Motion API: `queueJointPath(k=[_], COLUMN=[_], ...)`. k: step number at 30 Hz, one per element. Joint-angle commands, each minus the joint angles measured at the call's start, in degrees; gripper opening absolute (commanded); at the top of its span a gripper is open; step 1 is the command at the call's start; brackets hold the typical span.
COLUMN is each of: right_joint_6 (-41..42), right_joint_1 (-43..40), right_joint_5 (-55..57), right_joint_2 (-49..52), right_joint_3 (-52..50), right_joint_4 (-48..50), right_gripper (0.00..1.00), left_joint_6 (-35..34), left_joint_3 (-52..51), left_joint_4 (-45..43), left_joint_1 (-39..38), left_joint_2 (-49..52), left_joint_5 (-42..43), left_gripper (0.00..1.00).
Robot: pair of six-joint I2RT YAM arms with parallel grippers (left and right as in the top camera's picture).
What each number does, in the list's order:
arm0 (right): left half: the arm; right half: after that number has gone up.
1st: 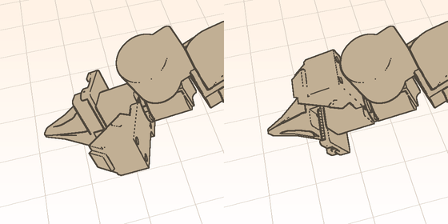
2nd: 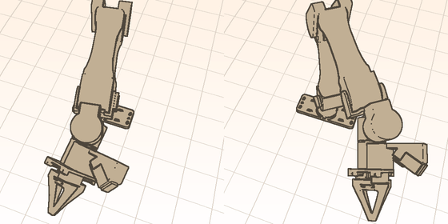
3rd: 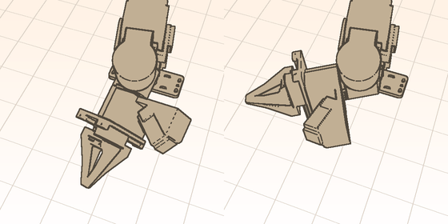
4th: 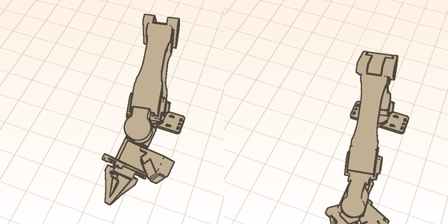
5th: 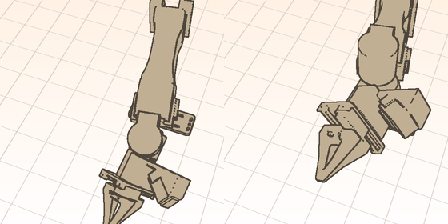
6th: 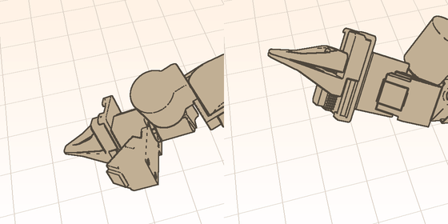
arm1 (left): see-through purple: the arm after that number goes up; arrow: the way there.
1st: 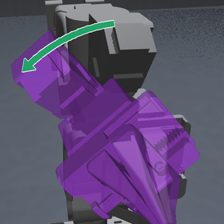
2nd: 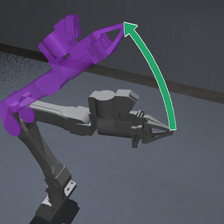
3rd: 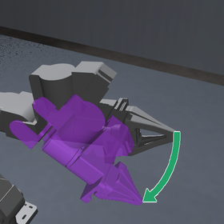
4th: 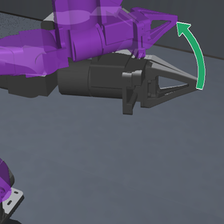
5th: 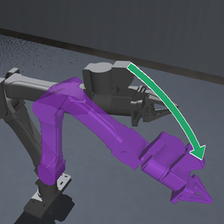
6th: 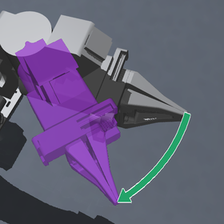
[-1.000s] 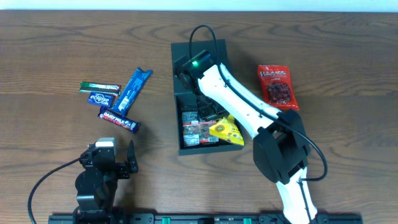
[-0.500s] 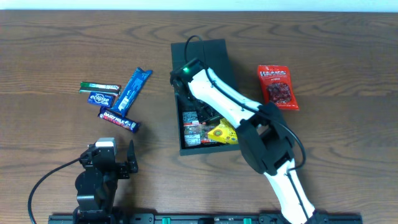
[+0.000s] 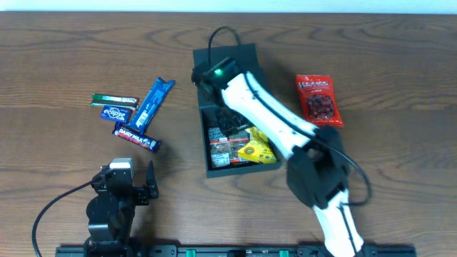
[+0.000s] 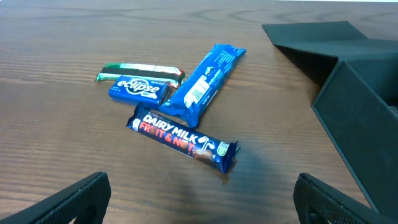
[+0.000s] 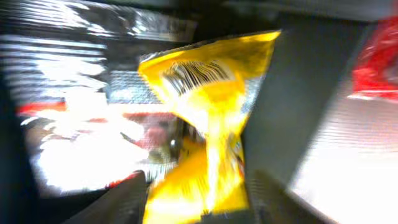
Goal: Pack container
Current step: 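Push the yellow bag down flat inside the box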
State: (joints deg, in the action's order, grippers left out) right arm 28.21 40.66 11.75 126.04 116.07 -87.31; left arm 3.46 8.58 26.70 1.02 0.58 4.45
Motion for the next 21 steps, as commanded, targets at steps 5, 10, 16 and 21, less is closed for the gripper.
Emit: queueJointPath(k=[5, 10, 16, 21], right_joint_6=[0.9, 1.55, 1.75, -0.22], right_joint_1=[-1.2, -1.7, -1.75, -1.68], right_joint_5=[3.54, 3.93, 3.48, -1.88], right_joint_2=[-6.78, -4.74, -2.34, -2.23], right_joint_3=[1.01, -6.8, -13.81, -17.81], right_joint_4=[-2.16, 0.87, 6.56, 13.46], right_gripper=[0.01, 0.01, 0.02, 0.01], left_joint_6=[0.83, 0.83, 0.83, 0.83], left_joint_3=[-1.03, -1.03, -1.03, -1.03], left_joint_4=[0.02, 0.02, 0.02, 0.02], left_joint_1=[0.22, 0.22, 0.22, 0.22], left_joint_2=[-0.31, -0.31, -0.31, -0.31], left_joint_5=[-0.42, -0.42, -0.42, -0.42], left_gripper=[0.95, 0.95, 0.96, 0.95])
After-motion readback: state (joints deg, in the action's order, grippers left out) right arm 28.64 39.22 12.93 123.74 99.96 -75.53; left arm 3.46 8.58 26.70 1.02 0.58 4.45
